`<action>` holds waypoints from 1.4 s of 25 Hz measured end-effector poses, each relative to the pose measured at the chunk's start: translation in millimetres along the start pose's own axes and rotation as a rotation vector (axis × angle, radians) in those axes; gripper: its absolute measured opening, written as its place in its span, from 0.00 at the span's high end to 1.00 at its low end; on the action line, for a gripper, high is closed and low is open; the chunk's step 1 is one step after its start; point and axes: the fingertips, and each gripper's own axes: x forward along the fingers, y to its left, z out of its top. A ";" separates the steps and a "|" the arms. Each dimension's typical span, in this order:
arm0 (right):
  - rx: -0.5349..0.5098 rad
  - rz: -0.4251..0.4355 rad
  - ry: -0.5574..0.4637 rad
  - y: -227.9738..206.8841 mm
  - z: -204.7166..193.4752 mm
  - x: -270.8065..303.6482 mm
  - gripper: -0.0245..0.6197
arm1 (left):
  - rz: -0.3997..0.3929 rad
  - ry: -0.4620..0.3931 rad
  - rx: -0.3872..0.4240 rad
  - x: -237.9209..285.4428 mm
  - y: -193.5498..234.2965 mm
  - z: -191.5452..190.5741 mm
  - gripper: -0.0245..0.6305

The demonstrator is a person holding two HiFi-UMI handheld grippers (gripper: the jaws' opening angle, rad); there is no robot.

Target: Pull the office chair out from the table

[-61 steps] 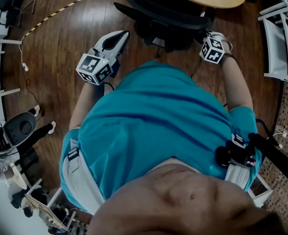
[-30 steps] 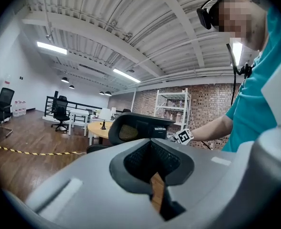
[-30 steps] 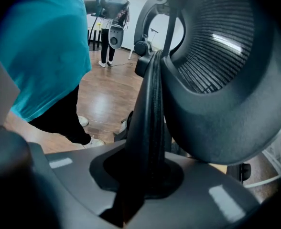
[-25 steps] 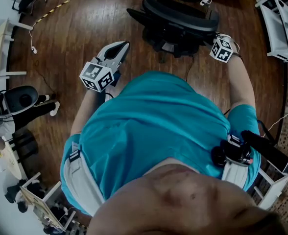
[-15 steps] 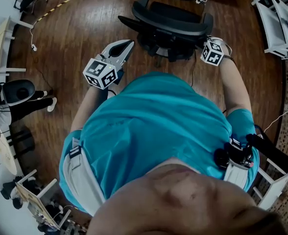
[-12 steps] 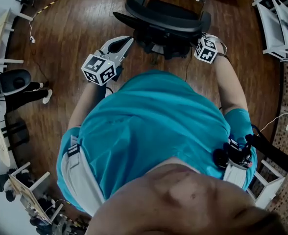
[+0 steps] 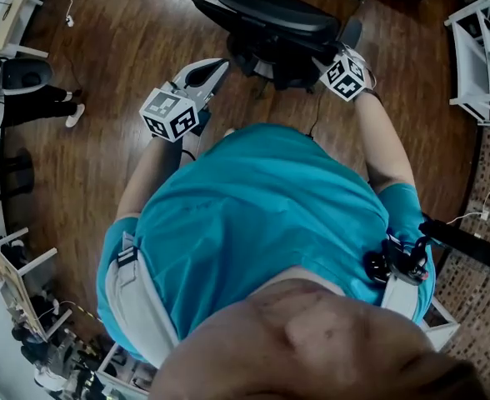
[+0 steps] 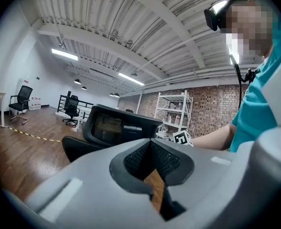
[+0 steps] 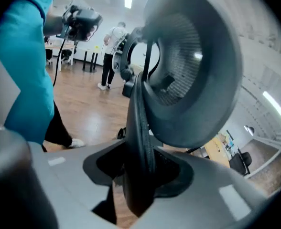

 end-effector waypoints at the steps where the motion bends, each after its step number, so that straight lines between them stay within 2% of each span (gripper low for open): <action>1: 0.036 -0.030 -0.058 2.5 0.2 -10.4 0.68 | 0.009 -0.007 0.008 -7.7 -4.4 -3.3 0.96; 2: 0.077 -0.066 -0.119 3.1 1.9 -23.4 0.64 | 0.017 -0.014 0.010 -15.4 -6.8 -5.9 0.96; 4: 0.163 -0.163 -0.261 -2.4 13.5 -61.9 0.64 | 0.026 -0.029 0.006 -29.6 -7.6 -7.6 0.96; 6: 0.247 -0.271 -0.404 -10.2 31.4 -111.9 0.64 | 0.014 -0.036 0.012 -41.9 -6.9 -3.5 0.96; 8: 0.349 -0.333 -0.534 -5.5 51.6 -159.0 0.64 | -0.014 -0.037 0.031 -54.6 -4.6 4.3 0.96; 11: 0.487 -0.329 -0.686 34.0 84.7 -200.6 0.66 | -0.061 -0.034 0.034 -80.2 -1.8 13.0 0.96; 15: 0.640 -0.263 -0.826 89.5 126.5 -210.3 0.66 | -0.123 -0.023 0.036 -114.6 -3.2 13.8 0.96; 17: 0.670 -0.243 -0.861 110.0 142.6 -212.4 0.66 | -0.143 -0.010 0.029 -123.3 -6.5 8.6 0.96; 19: 0.650 -0.231 -0.880 128.2 155.8 -224.2 0.67 | -0.163 -0.003 0.026 -129.1 -20.4 5.4 0.96; 22: 0.627 -0.211 -0.910 148.0 155.0 -248.1 0.70 | -0.187 -0.007 0.043 -132.2 -52.3 -5.1 0.96; 25: 0.625 -0.196 -0.937 165.7 132.9 -267.0 0.77 | -0.182 -0.021 0.060 -131.7 -83.3 -19.4 0.96; 27: 0.641 -0.181 -0.953 181.1 111.2 -279.0 0.86 | -0.167 -0.036 0.061 -133.5 -107.5 -30.2 0.96; 30: 0.687 -0.140 -0.952 196.1 79.0 -289.0 0.96 | -0.137 -0.058 0.053 -133.3 -139.3 -44.2 0.96; 35: 0.688 -0.115 -0.921 201.1 56.8 -300.1 0.96 | -0.132 -0.080 0.041 -129.0 -167.7 -46.2 0.96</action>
